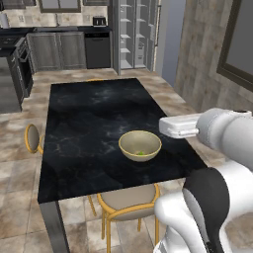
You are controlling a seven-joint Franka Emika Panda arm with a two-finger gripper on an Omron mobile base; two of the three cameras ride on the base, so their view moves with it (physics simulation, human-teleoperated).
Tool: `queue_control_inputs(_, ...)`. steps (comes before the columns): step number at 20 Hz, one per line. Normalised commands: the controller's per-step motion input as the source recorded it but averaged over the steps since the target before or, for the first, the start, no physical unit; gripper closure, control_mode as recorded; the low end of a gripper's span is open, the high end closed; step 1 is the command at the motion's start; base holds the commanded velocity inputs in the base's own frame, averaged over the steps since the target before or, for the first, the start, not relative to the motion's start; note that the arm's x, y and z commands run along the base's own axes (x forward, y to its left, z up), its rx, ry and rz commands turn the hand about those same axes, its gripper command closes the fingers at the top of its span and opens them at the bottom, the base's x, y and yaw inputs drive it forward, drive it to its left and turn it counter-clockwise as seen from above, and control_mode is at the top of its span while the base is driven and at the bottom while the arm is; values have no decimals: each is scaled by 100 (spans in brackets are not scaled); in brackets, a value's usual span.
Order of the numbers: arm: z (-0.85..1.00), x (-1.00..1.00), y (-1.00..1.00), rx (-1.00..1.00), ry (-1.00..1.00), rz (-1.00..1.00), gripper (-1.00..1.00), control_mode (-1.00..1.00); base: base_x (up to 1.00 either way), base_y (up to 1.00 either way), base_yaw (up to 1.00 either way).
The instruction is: There is a bowl on the dining counter. Grab a lemon wedge from the fridge and place it in the bowl. Then get the liquor bottle and glass cup from the cabinet and place them next to the bowl.
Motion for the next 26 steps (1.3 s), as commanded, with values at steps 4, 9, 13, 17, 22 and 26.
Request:
queue_control_inputs(4,-1,-55,-1,0,1,0,-100,-100,0,0,0)
queue_control_inputs(9,0,-3,0,0,2,0,-100,-100,0,0,0)
queue_control_inputs(13,0,-20,-12,0,0,0,-100,-100,0,0,0)
queue_control_inputs(17,0,-59,-44,3,0,0,-100,-100,0,0,0)
queue_control_inputs(22,0,-12,-13,2,0,0,-100,100,-29,-74,0)
queue_control_inputs(26,0,0,0,0,0,0,-100,100,-12,-100,1)
